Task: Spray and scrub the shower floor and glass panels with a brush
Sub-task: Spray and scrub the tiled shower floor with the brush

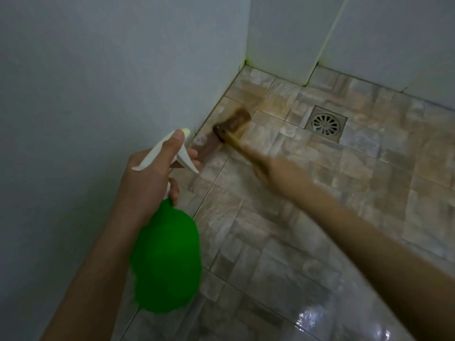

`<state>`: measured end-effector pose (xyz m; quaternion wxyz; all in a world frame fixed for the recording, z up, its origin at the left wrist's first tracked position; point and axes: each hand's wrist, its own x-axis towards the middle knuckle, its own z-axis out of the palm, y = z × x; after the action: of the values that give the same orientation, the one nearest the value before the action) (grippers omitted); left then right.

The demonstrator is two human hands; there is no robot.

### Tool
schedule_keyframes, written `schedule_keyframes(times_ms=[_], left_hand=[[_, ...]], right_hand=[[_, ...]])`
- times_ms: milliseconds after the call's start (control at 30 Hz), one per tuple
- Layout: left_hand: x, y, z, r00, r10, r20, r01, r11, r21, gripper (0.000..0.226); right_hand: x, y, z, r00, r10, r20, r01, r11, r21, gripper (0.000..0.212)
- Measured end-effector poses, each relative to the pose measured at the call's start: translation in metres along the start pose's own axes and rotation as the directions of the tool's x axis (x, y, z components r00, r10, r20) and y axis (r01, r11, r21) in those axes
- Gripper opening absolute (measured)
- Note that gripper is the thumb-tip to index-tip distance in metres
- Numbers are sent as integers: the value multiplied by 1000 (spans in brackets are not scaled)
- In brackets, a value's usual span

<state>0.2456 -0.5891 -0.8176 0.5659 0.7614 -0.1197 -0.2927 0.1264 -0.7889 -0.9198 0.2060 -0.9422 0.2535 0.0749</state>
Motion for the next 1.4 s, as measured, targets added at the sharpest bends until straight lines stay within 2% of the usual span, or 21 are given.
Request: schedule_keyframes(times_ms=[67, 133, 233, 333, 400, 500, 600, 700, 767, 867, 967, 1033, 1200, 1267, 1400], left_hand=[[3, -1, 4, 1000, 12, 22, -12, 1000, 11, 27], [4, -1, 8, 999, 20, 39, -21, 1000, 23, 29], [10, 2, 16, 999, 26, 38, -27, 1000, 6, 30], [12, 5, 24, 998, 22, 55, -21, 1000, -7, 36], [12, 5, 32, 997, 4, 79, -3, 1000, -20, 39], [12, 4, 46, 994, 12, 108, -9, 999, -32, 29], [13, 6, 54, 995, 15, 95, -10, 999, -50, 27], [13, 8, 55, 996, 3, 93, 2, 999, -48, 29], [13, 8, 57, 995, -8, 97, 12, 999, -41, 35], [14, 8, 64, 996, -13, 93, 13, 1000, -2, 47], [15, 6, 69, 994, -3, 105, 1, 1000, 18, 44], [15, 4, 68, 994, 9, 109, -10, 1000, 5, 41], [9, 9, 62, 990, 14, 138, -8, 999, -48, 44], [9, 10, 63, 990, 13, 141, -8, 999, -40, 42], [8, 9, 75, 985, 17, 171, -22, 999, 29, 38]], right_hand=[[55, 20, -24, 997, -81, -3, 81, 996, -38, 55], [74, 45, -41, 992, -121, 36, 122, 991, -54, 55], [37, 91, -66, 986, -129, 104, 139, 986, -92, 55], [10, 107, -90, 972, -78, 223, 119, 977, -179, 52], [37, 93, -96, 984, -95, 150, 125, 972, -200, 48], [92, 79, -79, 990, -134, 53, 140, 982, -129, 48], [95, 107, -88, 993, -108, 49, 113, 987, -110, 48], [41, 127, -126, 977, 23, 211, 4, 992, -126, 43], [24, 126, -142, 957, 119, 264, -69, 979, -192, 42], [56, 107, -124, 989, 69, 130, -38, 972, -231, 43], [83, 94, -88, 999, 7, 37, -2, 993, -121, 47], [62, 112, -81, 1000, 1, 2, 0, 997, -73, 48], [-75, 170, -74, 974, 225, -23, -225, 974, -4, 49], [-72, 165, -66, 967, 248, -65, -246, 969, 28, 50], [4, 138, -52, 939, 292, -181, -288, 956, 50, 52]])
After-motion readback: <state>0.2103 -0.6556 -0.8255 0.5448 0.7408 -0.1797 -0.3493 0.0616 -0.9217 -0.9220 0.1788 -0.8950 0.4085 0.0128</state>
